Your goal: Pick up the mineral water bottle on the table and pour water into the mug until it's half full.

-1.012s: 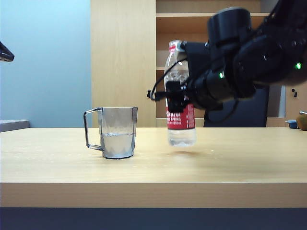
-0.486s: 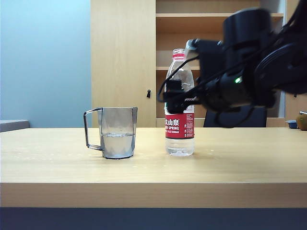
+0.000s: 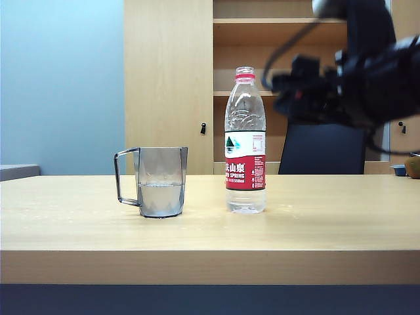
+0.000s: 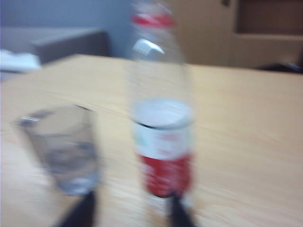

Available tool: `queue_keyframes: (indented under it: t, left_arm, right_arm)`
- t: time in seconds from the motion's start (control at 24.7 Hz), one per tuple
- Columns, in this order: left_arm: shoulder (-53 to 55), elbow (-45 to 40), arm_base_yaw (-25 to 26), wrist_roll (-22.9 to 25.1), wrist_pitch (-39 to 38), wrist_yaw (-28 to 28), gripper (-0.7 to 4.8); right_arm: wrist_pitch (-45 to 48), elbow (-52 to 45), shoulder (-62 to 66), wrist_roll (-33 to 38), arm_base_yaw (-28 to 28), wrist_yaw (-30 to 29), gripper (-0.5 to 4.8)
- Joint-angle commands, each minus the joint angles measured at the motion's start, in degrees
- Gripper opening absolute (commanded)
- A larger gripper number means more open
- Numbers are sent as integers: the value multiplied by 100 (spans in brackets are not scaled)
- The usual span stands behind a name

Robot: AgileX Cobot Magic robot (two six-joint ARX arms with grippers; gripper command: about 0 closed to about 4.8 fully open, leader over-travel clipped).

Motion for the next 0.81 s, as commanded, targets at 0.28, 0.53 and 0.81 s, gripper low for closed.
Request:
queue_keyframes:
  t: [0.28, 0.53, 0.81]
  left_arm:
    - [-535, -879, 0, 553, 76, -15, -2]
    - [-535, -1134, 4, 708, -295, -125, -2]
    - [-535, -1126, 2, 682, -317, -166, -2]
  right_arm:
    - [109, -168, -1040, 15, 1847, -7, -8]
    - [-415, -166, -1027, 15, 2277, -264, -8]
    - [-2476, -184, -1956, 13, 2341, -313, -8]
